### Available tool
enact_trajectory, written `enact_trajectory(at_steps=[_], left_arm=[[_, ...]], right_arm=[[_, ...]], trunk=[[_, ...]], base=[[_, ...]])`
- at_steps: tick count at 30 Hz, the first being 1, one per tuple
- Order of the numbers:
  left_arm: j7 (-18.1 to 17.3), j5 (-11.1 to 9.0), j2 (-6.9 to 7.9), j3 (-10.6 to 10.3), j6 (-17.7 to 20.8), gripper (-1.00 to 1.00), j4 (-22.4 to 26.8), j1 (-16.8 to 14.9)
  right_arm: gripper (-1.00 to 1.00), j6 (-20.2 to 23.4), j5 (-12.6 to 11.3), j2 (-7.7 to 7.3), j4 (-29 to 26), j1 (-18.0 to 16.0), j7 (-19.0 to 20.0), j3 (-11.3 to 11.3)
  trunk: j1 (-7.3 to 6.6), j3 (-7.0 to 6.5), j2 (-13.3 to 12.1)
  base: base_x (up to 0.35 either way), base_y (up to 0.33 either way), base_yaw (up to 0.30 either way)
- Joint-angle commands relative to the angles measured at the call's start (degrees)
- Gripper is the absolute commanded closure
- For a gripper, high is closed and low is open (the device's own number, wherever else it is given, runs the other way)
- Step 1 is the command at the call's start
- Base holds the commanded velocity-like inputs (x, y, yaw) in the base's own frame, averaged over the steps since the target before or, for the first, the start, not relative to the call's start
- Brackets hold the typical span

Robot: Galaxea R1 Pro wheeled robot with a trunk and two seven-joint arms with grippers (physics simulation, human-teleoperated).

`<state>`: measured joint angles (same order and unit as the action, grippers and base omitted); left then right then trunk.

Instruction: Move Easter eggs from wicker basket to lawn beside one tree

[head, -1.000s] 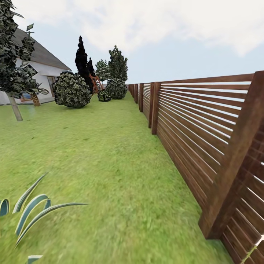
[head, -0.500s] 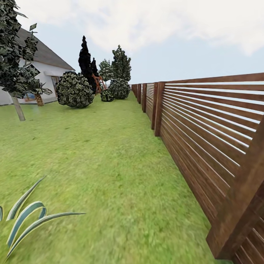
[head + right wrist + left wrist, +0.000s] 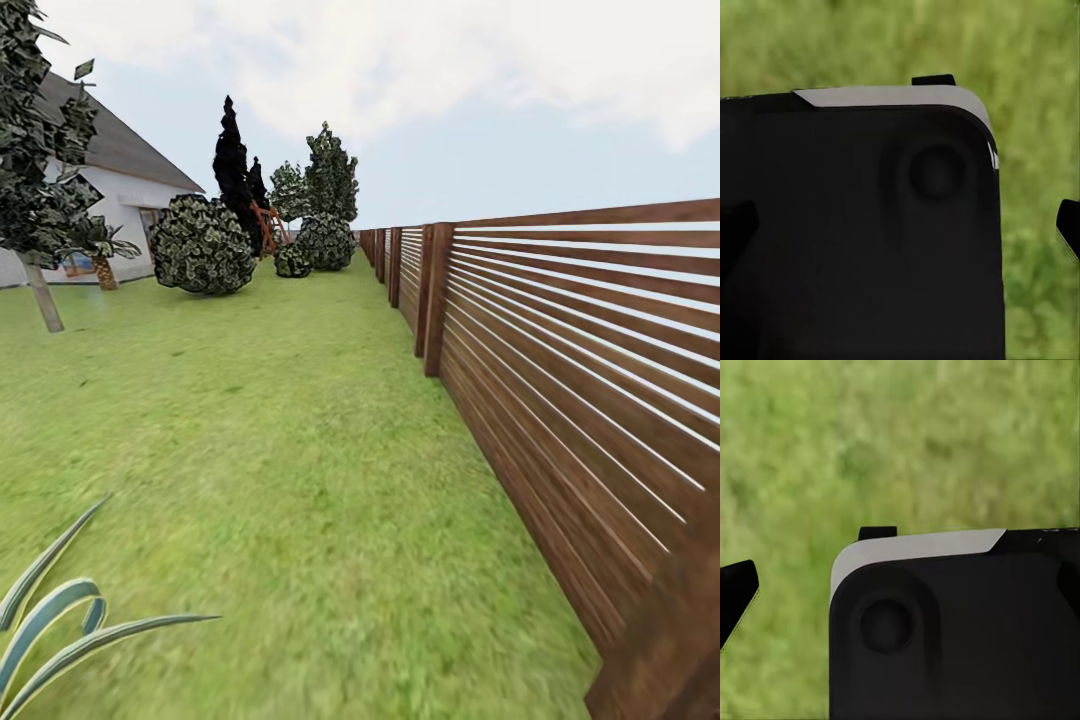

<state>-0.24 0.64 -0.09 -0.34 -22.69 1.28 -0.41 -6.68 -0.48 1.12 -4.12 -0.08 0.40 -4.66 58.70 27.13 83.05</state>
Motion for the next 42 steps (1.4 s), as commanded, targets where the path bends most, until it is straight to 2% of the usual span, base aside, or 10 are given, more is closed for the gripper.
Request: enact_trajectory(at_steps=[1,42], left_arm=[[-0.02,0.06,0.0,-0.01,-0.2,-1.0,-0.04,-0.03],[-0.02,0.06,0.0,-0.01,-0.25,-1.0,-0.04,-0.03]], right_arm=[[-1.0,-0.17,-0.05,0.02,-0.01,-0.01,0.04,-0.44],[-1.0,-0.17,-0.01,-0.06,0.1,-0.01,0.04,-0.37]], trunk=[[0.03,0.05,0.02],[0.03,0.05,0.02]], base=[[0.32,0.0,0.0],[0.321,0.0,0.0]])
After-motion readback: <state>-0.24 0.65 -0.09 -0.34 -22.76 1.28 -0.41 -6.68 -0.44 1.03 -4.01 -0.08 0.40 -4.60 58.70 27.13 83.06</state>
